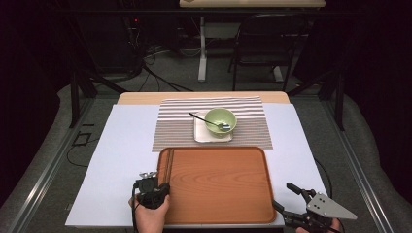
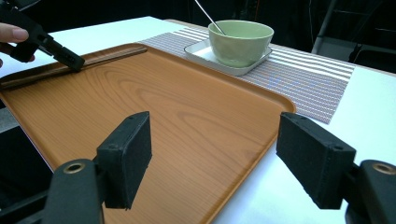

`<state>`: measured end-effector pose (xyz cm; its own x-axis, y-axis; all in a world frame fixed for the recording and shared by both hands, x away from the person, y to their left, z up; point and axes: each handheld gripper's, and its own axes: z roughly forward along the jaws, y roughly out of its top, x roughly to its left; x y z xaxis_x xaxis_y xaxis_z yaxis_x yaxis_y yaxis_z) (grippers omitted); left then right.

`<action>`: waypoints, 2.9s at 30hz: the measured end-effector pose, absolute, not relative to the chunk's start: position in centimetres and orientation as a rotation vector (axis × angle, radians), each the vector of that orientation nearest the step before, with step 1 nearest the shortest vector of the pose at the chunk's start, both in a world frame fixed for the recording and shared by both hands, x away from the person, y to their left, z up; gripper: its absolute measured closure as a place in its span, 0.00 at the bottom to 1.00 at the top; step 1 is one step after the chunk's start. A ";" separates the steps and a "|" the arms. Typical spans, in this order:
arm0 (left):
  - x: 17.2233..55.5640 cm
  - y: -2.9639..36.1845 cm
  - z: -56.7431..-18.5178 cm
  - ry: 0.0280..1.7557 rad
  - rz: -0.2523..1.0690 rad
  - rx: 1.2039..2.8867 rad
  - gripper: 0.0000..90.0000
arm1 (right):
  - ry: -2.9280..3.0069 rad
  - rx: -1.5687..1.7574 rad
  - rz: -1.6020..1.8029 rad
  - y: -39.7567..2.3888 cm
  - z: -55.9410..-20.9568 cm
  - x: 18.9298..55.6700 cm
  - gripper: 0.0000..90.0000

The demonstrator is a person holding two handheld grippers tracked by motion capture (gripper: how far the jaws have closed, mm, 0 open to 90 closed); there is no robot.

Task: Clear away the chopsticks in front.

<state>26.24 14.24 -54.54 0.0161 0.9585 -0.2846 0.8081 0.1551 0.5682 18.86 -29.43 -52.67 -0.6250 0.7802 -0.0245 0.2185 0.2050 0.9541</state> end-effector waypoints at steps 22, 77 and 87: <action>26.1 14.2 -54.6 1.824 0.352 1.646 0.95 | 1.972 0.926 1.430 -29.4 -52.7 18.9 0.29; 28.9 13.8 -50.4 1.541 0.474 1.671 0.34 | 1.975 0.928 1.432 -29.4 -52.7 19.0 0.29; 30.7 13.6 -49.2 1.512 0.457 1.672 0.34 | 1.973 0.924 1.430 -29.4 -52.7 18.9 0.29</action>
<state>30.71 13.56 -49.22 0.2139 0.9445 -0.2492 0.6484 0.0535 0.7594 18.91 -29.43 -52.68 -0.6259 0.7795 -0.0245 0.2194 0.2062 0.9536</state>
